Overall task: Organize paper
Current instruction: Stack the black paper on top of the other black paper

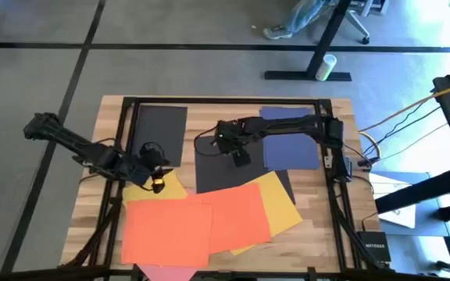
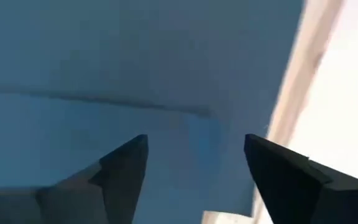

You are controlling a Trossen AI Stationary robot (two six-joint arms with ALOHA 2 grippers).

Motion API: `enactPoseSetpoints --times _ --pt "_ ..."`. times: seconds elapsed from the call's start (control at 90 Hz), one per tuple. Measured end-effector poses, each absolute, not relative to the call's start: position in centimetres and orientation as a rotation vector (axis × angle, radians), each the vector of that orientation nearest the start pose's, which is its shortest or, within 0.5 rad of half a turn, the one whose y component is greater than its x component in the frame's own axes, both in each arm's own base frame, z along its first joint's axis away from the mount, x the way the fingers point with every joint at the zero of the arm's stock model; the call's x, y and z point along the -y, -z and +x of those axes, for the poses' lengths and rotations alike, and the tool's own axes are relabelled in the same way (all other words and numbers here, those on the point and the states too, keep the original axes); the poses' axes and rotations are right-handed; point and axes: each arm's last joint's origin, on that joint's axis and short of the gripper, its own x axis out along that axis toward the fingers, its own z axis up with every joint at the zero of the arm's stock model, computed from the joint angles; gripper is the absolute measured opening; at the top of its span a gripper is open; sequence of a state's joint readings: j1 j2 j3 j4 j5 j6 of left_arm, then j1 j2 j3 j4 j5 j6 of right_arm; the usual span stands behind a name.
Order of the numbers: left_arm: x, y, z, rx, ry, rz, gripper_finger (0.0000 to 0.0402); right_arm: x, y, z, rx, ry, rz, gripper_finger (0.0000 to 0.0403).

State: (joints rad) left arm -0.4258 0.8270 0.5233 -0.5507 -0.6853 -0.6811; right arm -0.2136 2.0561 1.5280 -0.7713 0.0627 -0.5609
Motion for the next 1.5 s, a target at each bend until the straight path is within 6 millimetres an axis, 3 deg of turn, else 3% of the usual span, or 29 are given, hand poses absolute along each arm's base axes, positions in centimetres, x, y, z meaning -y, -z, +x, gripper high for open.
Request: enactPoseSetpoints --times 0.156,0.478,0.644,0.911,1.122,1.289,1.5 --pt "4.5 -20.0 14.4 -0.599 -0.49 -0.215 0.0143 9.0 -16.9 40.2 -1.311 -0.181 -0.374 0.0216" --pt "4.4 -17.6 13.9 -0.638 -0.499 -0.343 0.0161 8.9 -16.3 39.9 -1.341 -0.23 -0.275 0.0214" --pt "4.8 -17.8 14.5 -0.599 -0.408 -0.364 0.0162 9.3 -16.4 40.0 -1.319 -0.216 -0.294 0.0214" --pt "4.4 -18.0 14.7 -0.576 -0.419 -0.355 0.0162 11.2 -15.1 40.8 -1.369 -0.189 -0.269 0.0214" --pt "4.2 -18.0 14.8 -0.571 -0.436 -0.359 0.0162 12.0 -16.1 42.3 -1.326 -0.187 -0.289 0.0214" --pt "4.2 -18.0 14.8 -0.587 -0.422 -0.367 0.0162 12.4 -16.5 41.9 -1.361 -0.198 -0.263 0.0214" --pt "4.2 -18.0 14.8 -0.586 -0.421 -0.373 0.0162 12.7 -15.0 41.8 -1.413 -0.212 -0.233 0.0214"
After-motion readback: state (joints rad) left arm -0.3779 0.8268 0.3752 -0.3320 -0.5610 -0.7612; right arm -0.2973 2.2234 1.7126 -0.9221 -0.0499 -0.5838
